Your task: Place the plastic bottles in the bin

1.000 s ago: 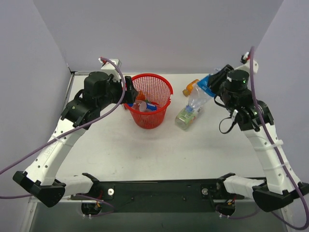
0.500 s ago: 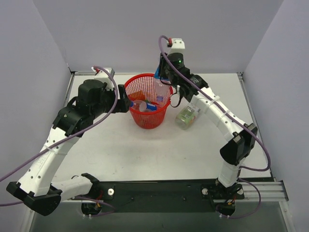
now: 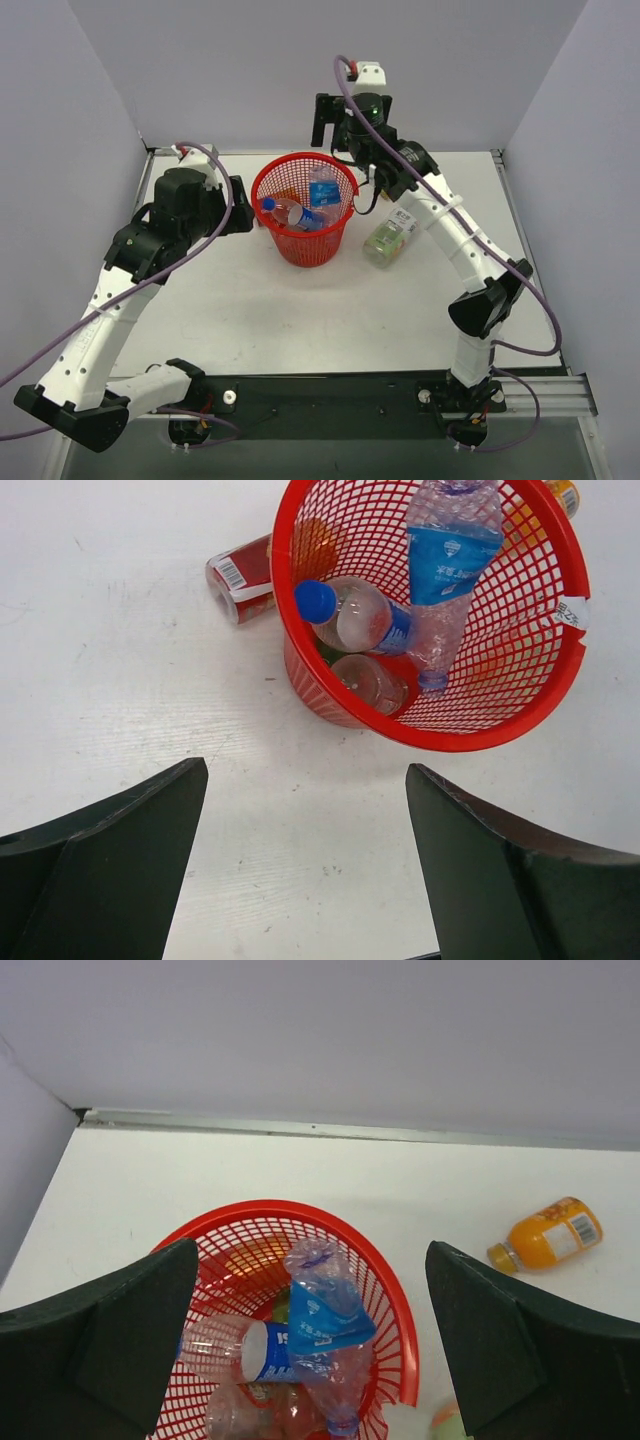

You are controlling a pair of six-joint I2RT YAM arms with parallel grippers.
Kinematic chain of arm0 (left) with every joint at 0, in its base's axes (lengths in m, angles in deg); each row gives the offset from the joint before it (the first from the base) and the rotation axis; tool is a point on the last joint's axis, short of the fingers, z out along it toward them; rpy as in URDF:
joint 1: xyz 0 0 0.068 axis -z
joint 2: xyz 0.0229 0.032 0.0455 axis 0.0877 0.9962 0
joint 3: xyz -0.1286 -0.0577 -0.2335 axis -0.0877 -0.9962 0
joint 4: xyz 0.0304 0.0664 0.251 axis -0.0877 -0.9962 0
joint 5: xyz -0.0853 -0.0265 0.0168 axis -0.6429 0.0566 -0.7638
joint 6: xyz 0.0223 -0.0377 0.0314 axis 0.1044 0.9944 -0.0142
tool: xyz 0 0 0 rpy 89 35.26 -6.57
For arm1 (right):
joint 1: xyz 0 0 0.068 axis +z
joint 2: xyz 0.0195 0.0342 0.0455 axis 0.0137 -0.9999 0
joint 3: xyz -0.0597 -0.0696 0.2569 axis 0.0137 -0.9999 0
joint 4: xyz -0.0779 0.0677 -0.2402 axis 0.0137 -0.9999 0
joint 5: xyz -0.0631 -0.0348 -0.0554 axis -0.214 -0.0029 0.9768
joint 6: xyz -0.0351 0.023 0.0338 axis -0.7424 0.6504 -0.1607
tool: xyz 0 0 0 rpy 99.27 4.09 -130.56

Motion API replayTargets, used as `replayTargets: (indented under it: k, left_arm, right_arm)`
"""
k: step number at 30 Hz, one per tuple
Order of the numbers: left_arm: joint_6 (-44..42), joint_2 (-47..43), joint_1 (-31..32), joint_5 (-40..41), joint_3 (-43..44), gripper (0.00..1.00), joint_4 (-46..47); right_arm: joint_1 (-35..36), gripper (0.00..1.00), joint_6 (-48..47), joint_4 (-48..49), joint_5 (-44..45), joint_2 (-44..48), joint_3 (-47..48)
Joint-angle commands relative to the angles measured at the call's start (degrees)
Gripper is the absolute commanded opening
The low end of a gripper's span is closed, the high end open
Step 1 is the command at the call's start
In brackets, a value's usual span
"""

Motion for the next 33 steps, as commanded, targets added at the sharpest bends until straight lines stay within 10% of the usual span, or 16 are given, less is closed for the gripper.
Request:
replayTargets:
  k: [1,13,33]
  left_arm:
    - [0.7,-0.4,-2.3,-1.0,-0.7,0.92,2.7]
    - [0.6,-0.2,-5.6,-6.7,-5.7,0.91,6.9]
    - [-0.5,2.6,-6.9,-7.8,-3.4,0.91,5.3]
  right_arm:
    - [-5.6,0.91,9.6,-13.8,7.3,5.1,1.6]
    - [-28.4,0.88,25.3,-19.8,-12.4,9.0,-21.4]
    - [-34.2,0.88,27.8,-10.9,-17.0,-28.1,7.7]
